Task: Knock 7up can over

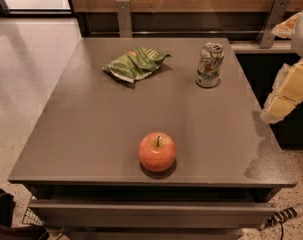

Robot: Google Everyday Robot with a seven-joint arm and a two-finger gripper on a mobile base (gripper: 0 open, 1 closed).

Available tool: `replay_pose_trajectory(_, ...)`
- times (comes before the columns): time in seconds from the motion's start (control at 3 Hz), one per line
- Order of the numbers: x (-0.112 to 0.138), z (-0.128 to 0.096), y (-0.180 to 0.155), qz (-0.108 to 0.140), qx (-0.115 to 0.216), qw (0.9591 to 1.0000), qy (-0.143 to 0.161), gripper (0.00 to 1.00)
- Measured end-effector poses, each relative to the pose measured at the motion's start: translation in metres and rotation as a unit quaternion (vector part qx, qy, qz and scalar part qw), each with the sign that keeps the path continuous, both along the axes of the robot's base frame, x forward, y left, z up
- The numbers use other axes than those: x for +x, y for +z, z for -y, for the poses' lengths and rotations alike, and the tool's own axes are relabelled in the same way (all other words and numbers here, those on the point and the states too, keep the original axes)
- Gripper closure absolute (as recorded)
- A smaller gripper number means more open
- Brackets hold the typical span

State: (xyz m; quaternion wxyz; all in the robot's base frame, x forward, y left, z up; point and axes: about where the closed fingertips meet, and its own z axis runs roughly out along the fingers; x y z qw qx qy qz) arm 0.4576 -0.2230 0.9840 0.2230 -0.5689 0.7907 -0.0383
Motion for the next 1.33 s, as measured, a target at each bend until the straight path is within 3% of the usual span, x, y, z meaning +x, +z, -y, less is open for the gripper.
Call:
replay_pose_trajectory(0.33,0.059,0.024,-0.032,0.058,0.169,0.9809,-0.078,0.0)
replay_pose_trajectory(0.67,0.108,0.03,-0.036,0.123,0.26,0.952,-0.105,0.0)
replay_pose_trajectory(1.0,0.145,0.022,-0.049,0.161,0.341,0.92,-0.108,0.0)
replay_pose_trajectory(1.33,0.155,0.013,-0.067,0.182,0.393,0.8944,-0.112,0.0)
